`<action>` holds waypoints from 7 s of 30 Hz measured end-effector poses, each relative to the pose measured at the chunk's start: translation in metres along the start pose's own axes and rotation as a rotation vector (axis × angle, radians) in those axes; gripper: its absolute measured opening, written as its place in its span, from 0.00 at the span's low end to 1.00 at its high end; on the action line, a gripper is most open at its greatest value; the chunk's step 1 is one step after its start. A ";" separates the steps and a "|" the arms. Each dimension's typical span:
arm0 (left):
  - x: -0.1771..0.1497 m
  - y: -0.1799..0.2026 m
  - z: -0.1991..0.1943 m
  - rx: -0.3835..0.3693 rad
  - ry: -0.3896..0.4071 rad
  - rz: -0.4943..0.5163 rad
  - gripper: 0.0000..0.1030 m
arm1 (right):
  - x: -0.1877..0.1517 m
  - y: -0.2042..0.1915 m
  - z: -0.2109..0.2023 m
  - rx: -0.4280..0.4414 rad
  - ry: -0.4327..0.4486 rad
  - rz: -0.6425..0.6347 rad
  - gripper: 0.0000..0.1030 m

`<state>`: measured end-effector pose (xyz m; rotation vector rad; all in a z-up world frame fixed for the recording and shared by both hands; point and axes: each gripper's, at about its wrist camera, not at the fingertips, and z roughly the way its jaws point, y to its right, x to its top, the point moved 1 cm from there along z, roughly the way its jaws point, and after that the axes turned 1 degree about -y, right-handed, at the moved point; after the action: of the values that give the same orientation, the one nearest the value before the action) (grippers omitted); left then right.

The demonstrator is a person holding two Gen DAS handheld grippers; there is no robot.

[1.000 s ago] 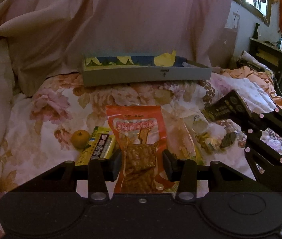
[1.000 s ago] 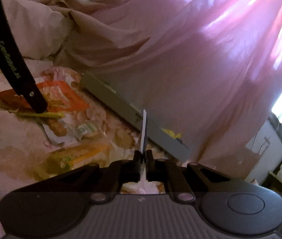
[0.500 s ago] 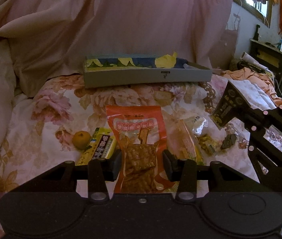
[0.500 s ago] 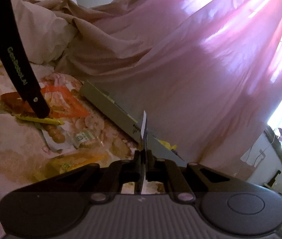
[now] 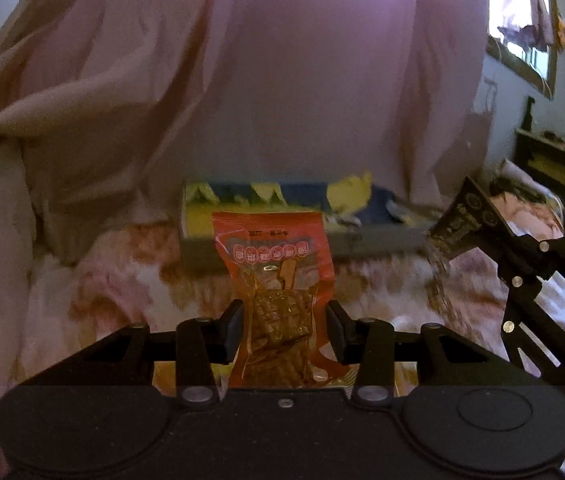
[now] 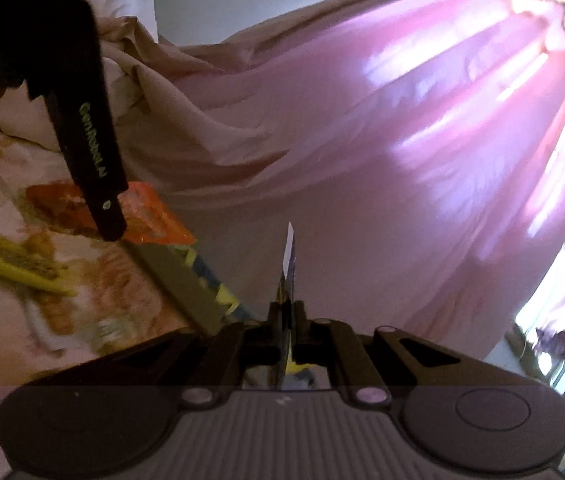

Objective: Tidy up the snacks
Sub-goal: 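Carry the orange packet and black stick pack into the colourful box, then release the orange packet and black stick pack into the box, then move both tools back over the remaining snacks, then grasp the yellow wafer bar with the left tool while the right tool grasps the bread roll bag, then carry the wafer bar and bread roll into the box and lower them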

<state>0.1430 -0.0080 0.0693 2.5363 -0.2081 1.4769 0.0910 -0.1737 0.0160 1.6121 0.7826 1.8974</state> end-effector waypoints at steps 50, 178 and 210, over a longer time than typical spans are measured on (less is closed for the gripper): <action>0.085 -0.043 0.059 0.053 0.136 -0.243 0.99 | -0.009 0.068 0.133 0.357 -0.242 0.915 1.00; -0.078 -0.064 0.070 -0.056 -0.261 -0.159 0.48 | -0.037 -0.072 0.030 0.275 -0.461 0.510 0.62; -0.093 -0.013 0.031 -0.063 -0.289 -0.197 0.48 | -0.036 -0.063 -0.004 0.284 -0.404 0.359 0.51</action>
<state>0.1264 -0.0013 -0.0279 2.6229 -0.0431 1.0165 0.0939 -0.1558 -0.0540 2.3511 0.6397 1.6438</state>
